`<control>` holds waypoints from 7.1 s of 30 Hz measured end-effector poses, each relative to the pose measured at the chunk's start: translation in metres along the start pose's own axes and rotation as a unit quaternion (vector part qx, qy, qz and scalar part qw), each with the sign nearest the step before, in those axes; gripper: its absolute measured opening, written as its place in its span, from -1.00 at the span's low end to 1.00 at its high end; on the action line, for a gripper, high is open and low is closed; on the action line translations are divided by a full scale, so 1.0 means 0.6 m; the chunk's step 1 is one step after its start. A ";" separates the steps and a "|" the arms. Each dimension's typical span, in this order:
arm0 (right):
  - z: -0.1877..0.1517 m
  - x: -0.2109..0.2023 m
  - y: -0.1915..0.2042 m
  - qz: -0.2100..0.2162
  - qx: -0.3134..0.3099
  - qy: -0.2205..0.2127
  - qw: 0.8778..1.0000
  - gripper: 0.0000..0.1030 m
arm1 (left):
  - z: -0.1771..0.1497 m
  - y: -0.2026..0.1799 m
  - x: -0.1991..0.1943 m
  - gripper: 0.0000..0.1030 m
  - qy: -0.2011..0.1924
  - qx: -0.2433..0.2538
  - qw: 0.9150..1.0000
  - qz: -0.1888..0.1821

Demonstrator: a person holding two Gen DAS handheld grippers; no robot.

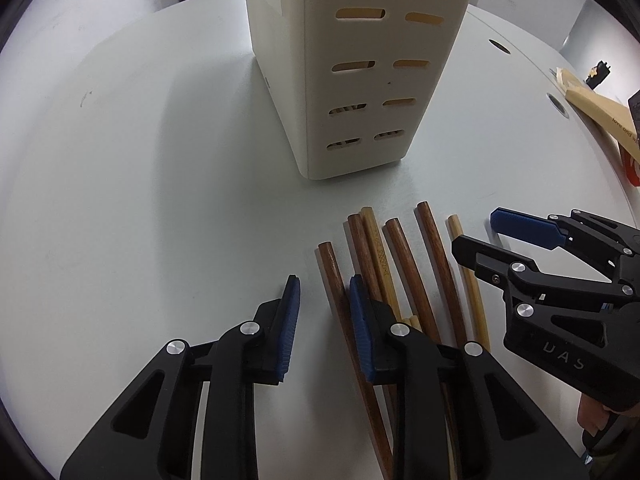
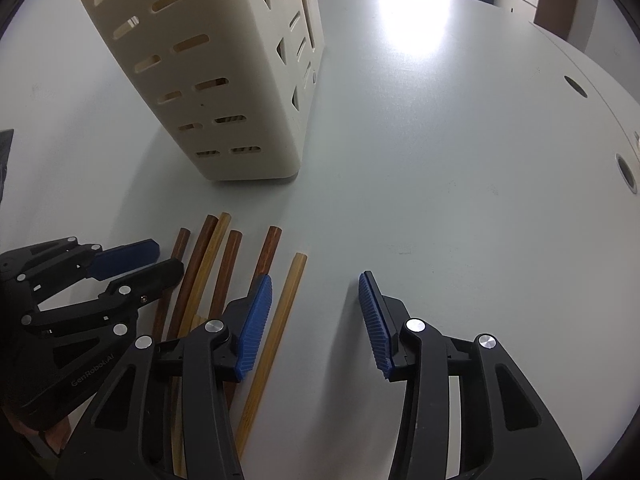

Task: Organize utensils
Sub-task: 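Grasp a dark brown chopstick with the left tool while the right tool grasps a light wooden one, then lift both chopsticks upright and carry them above the holder, then lower both chopsticks into the holder slots and open both tools, then withdraw both open tools from the holder and move down toward the chopstick pile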

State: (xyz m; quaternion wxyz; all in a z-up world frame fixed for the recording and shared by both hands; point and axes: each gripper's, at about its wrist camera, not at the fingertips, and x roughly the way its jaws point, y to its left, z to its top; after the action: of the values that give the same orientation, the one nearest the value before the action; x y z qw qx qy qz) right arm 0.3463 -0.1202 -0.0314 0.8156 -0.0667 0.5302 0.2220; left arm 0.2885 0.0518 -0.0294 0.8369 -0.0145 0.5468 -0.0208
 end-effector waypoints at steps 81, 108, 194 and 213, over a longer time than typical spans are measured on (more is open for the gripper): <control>0.088 -0.380 0.022 0.075 -0.075 -0.445 0.889 -0.87 | 0.065 -0.051 -0.421 -0.87 -0.489 -0.028 0.871 0.043; 0.052 -0.419 -0.034 0.140 -0.036 -0.650 0.746 -0.87 | -0.014 -0.091 -0.467 -0.87 -0.711 -0.031 0.703 0.026; 0.136 -0.252 -0.013 0.052 -0.041 -0.418 0.906 -0.40 | 0.117 0.021 -0.308 -0.51 -0.448 -0.037 0.893 -0.036; 0.095 -0.268 0.012 0.030 -0.050 -0.387 0.920 -0.06 | 0.065 0.000 -0.326 -0.21 -0.407 -0.020 0.913 -0.020</control>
State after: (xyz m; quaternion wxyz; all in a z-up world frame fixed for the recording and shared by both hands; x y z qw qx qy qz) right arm 0.3362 -0.1409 0.1377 0.9458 -0.0003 0.1630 0.2808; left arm 0.2456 0.0617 0.1651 0.9859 -0.0494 0.1587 -0.0187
